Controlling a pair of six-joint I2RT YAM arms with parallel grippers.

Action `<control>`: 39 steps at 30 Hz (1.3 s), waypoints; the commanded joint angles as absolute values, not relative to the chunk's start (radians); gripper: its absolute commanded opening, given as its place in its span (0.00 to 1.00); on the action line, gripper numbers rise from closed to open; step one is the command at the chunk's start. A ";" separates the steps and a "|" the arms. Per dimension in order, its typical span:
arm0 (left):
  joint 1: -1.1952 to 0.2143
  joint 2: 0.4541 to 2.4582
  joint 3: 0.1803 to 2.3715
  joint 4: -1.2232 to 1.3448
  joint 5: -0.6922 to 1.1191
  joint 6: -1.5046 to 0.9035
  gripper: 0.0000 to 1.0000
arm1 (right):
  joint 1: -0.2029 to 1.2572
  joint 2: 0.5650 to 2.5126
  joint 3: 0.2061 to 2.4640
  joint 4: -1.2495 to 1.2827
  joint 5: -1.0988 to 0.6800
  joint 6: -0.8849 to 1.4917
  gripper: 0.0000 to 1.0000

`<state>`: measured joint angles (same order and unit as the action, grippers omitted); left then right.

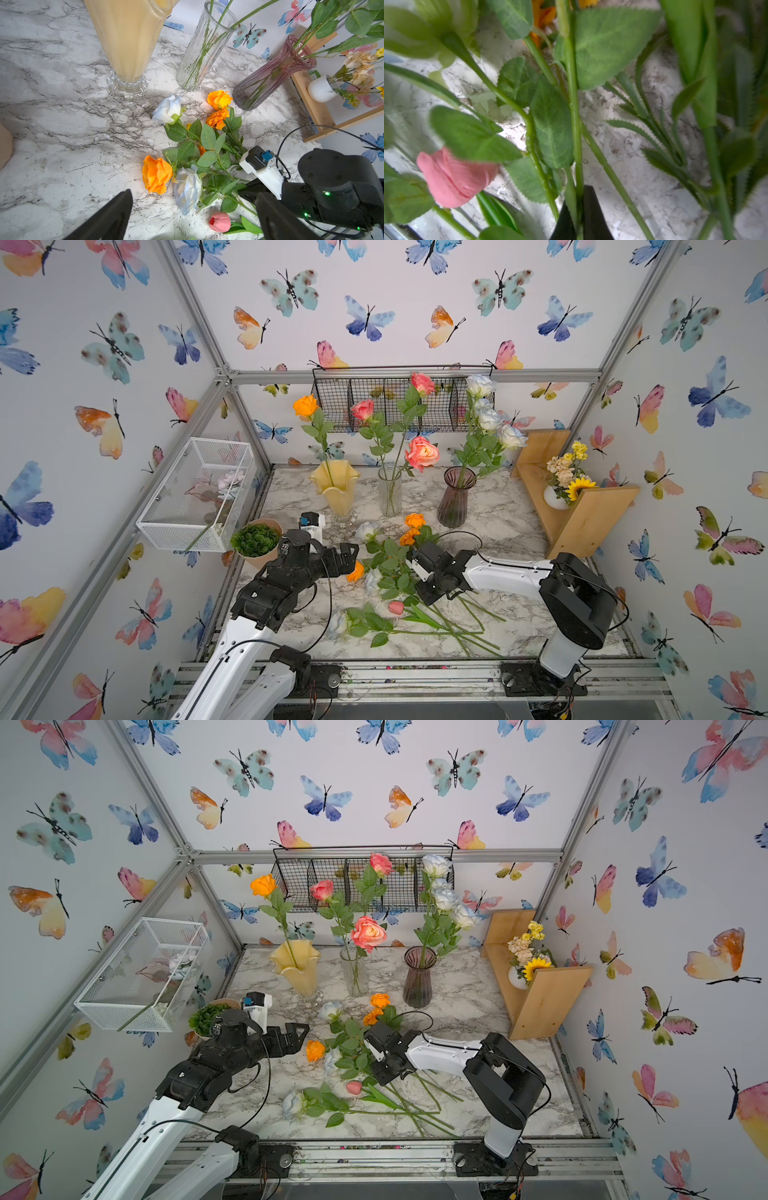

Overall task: Arrange the flowers in different vases according to their colors
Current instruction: Pick up the flower at the center of the board.

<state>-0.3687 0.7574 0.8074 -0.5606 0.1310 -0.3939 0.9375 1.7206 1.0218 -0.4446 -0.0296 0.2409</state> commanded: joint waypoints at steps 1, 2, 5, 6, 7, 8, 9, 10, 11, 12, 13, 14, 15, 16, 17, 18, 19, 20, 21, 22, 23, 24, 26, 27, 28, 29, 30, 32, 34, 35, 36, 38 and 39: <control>-0.371 0.768 0.799 -0.557 0.115 -0.396 0.99 | 0.943 1.661 1.078 -0.525 0.073 0.175 0.02; -0.371 0.769 0.799 -0.557 0.116 -0.397 0.99 | 0.943 1.646 1.092 -0.536 0.087 0.164 0.02; -0.371 0.776 0.801 -0.557 0.121 -0.396 0.99 | 0.943 1.601 1.112 -0.542 0.089 0.136 0.02; -0.371 0.780 0.801 -0.557 0.122 -0.396 0.99 | 0.943 1.587 1.114 -0.536 0.084 0.126 0.02; -0.370 0.784 0.802 -0.556 0.125 -0.395 0.99 | 0.943 1.576 1.114 -0.529 0.080 0.118 0.02; -0.371 0.788 0.803 -0.556 0.128 -0.396 0.99 | 0.943 1.567 1.111 -0.518 0.080 0.109 0.02; -0.370 0.790 0.804 -0.557 0.132 -0.396 0.99 | 0.943 1.557 1.107 -0.507 0.079 0.100 0.02; -0.371 0.790 0.804 -0.557 0.131 -0.394 0.99 | 0.943 1.551 1.104 -0.497 0.078 0.093 0.02; -0.371 0.788 0.804 -0.557 0.131 -0.394 0.99 | 0.943 1.544 1.097 -0.483 0.079 0.084 0.02; -0.371 0.789 0.805 -0.556 0.130 -0.396 0.99 | 0.943 1.538 1.088 -0.464 0.079 0.073 0.02; -0.371 0.788 0.805 -0.557 0.131 -0.395 0.99 | 0.943 1.534 1.077 -0.443 0.080 0.062 0.02; -0.371 0.788 0.807 -0.557 0.133 -0.396 0.99 | 0.943 1.527 1.066 -0.416 0.081 0.050 0.02; -0.371 0.788 0.808 -0.557 0.138 -0.395 0.99 | 0.943 1.521 1.058 -0.393 0.084 0.037 0.02; -0.371 0.789 0.810 -0.556 0.143 -0.395 0.99 | 0.943 1.512 1.052 -0.368 0.091 0.027 0.02; -0.371 0.788 0.811 -0.554 0.154 -0.394 0.99 | 0.943 1.504 1.045 -0.340 0.097 0.018 0.02; -0.371 0.789 0.813 -0.554 0.166 -0.392 0.99 | 0.943 1.496 1.038 -0.317 0.099 0.010 0.02; -0.371 0.788 0.812 -0.549 0.182 -0.393 0.99 | 0.943 1.486 1.031 -0.291 0.092 0.001 0.02; -0.373 0.791 0.814 -0.543 0.205 -0.400 0.99 | 0.943 1.479 1.025 -0.266 0.078 -0.005 0.02; -0.373 0.793 0.813 -0.536 0.224 -0.417 0.99 | 0.943 1.473 1.017 -0.243 0.065 -0.011 0.02; -0.373 0.795 0.798 -0.507 0.260 -0.455 0.99 | 0.943 1.468 1.008 -0.216 0.049 -0.017 0.02; -0.374 0.794 0.765 -0.443 0.306 -0.510 0.99 | 0.943 1.466 1.004 -0.201 0.039 -0.018 0.02; -0.379 0.790 0.729 -0.378 0.340 -0.562 0.99 | 0.943 1.465 1.003 -0.190 0.032 -0.020 0.02; -0.420 0.773 0.653 -0.225 0.326 -0.679 0.99 | 0.943 1.463 0.993 -0.159 0.021 -0.018 0.02; -0.445 0.765 0.629 -0.155 0.314 -0.716 0.99 | 0.943 1.465 0.992 -0.150 0.012 -0.012 0.02; -0.472 0.759 0.609 -0.085 0.291 -0.758 0.99 | 0.943 1.466 0.995 -0.146 0.000 -0.006 0.02; -0.507 0.759 0.605 -0.045 0.247 -0.780 0.99 | 0.943 1.467 0.996 -0.144 -0.015 0.002 0.02; -0.538 0.763 0.607 -0.028 0.199 -0.787 0.99 | 0.943 1.467 0.997 -0.142 -0.025 0.007 0.02; -0.600 0.782 0.614 0.000 0.094 -0.777 0.97 | 0.943 1.461 0.996 -0.137 -0.039 0.016 0.02; -0.621 0.809 0.604 0.055 0.059 -0.774 0.85 | 0.943 1.454 0.986 -0.123 -0.047 0.018 0.02; -0.623 0.830 0.600 0.087 0.059 -0.777 0.79 | 0.943 1.450 0.979 -0.116 -0.051 0.017 0.02; -0.624 0.849 0.598 0.113 0.058 -0.777 0.76 | 0.943 1.449 0.976 -0.111 -0.052 0.016 0.02; -0.625 0.897 0.609 0.143 0.051 -0.768 0.69 | 0.943 1.447 0.976 -0.109 -0.054 0.016 0.02; -0.626 0.920 0.617 0.151 0.040 -0.761 0.66 | 0.943 1.445 0.976 -0.111 -0.055 0.016 0.02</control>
<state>-0.6216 0.8692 0.5983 0.0422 0.1108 -0.7574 0.9375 1.4746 0.9882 -0.1467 -0.0231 0.0074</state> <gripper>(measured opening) 0.680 0.078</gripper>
